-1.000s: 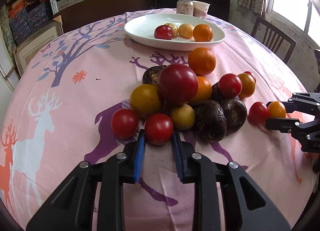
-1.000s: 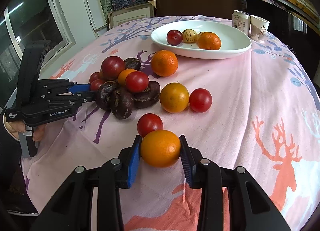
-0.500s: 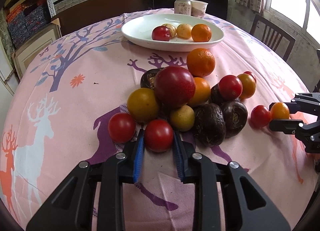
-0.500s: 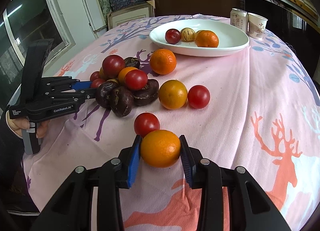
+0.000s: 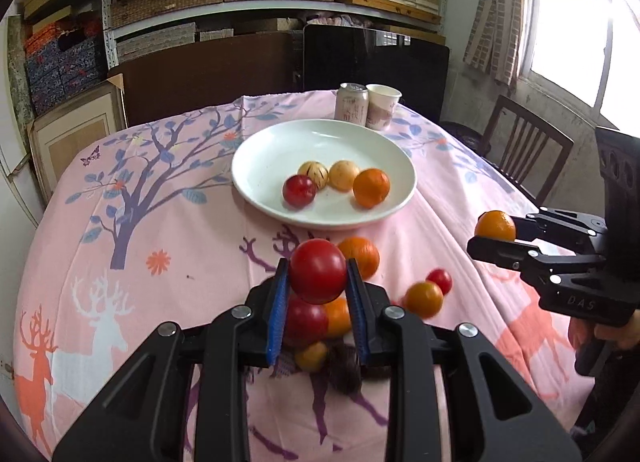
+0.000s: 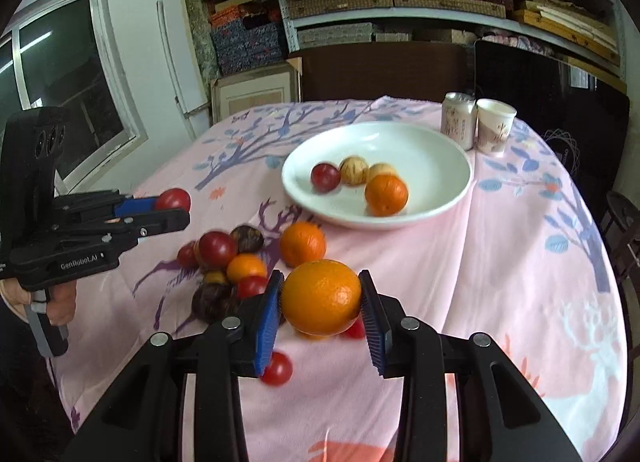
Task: Organize fruits
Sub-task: 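Lower the tomato and mandarin onto the white plate and open both tools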
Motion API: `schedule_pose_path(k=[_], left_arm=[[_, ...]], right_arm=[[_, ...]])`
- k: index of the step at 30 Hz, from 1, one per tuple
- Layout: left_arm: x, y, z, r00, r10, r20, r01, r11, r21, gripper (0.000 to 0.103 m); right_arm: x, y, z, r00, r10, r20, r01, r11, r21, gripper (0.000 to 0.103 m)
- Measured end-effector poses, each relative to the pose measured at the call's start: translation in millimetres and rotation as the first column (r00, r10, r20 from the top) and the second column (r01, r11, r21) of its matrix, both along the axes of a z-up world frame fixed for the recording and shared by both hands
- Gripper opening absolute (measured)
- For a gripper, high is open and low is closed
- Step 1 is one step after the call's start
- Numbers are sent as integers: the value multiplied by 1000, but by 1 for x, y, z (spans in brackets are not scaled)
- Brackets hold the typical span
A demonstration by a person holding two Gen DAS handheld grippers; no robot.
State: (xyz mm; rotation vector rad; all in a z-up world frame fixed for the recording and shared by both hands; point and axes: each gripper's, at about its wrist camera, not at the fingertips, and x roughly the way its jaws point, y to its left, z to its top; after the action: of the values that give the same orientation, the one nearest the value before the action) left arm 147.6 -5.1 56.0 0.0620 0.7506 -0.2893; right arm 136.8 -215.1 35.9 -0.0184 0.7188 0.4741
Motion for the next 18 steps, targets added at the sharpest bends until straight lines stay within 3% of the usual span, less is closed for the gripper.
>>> schedule_pose_path(k=[5, 8, 14, 18], left_arm=[[65, -22, -11, 992, 109, -56, -110, 994, -16, 27], [96, -23, -24, 982, 160, -98, -164, 986, -37, 27], [131, -19, -49, 965, 211, -156, -218, 975, -30, 26], [142, -14, -57, 959, 226, -169, -236, 971, -39, 27]], right_arm=[[55, 4, 6, 996, -92, 20, 92, 996, 21, 38], [86, 3, -1, 990, -143, -18, 144, 989, 41, 38], [124, 13, -20, 988, -128, -85, 131, 991, 38, 38], [134, 28, -23, 995, -59, -77, 63, 996, 59, 39]])
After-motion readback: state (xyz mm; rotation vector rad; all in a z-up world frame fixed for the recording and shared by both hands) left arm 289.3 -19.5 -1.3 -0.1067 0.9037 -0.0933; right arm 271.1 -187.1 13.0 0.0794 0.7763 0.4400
